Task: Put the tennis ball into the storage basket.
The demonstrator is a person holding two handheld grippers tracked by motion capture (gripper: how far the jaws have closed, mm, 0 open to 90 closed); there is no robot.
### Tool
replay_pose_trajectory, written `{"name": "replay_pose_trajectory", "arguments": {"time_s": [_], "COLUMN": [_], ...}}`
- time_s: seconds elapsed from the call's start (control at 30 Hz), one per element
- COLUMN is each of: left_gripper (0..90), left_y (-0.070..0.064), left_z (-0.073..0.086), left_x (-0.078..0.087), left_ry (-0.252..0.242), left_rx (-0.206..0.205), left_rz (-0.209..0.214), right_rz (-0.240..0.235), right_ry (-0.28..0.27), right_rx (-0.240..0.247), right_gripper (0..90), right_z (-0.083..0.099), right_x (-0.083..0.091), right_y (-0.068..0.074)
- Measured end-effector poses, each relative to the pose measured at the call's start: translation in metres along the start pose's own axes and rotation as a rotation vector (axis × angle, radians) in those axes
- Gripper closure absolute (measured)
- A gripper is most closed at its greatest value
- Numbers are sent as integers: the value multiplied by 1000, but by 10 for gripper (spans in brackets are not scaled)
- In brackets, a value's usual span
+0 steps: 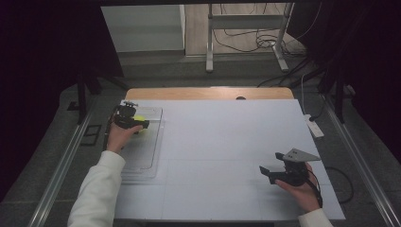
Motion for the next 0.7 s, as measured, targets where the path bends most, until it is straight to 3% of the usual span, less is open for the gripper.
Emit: {"name": "replay_pose_trajectory", "arguments": {"time_s": [0.13,0.7], "left_gripper": [148,140], "left_y": [-2,-22], "left_z": [-1,2], "left_x": [4,39], "left_ry": [-24,-184], "left_rx": [3,-71], "left_rz": [21,160], "right_rz": [-1,-13], "right_ry": [0,-5], "right_rx": [0,-9], "right_gripper": [143,143], "right_z": [0,1], "right_x": [0,0], "right_y": [0,-2]}}
Point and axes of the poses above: each handheld gripper's, and its own axes: x roughly backward along the jaws, z roughly out of its underside, y roughly to its left, the point moved 3 cm from there along -x, roughly forward along the jaws, and after that the axes turned 7 degrees about z, right-handed, at the moved point
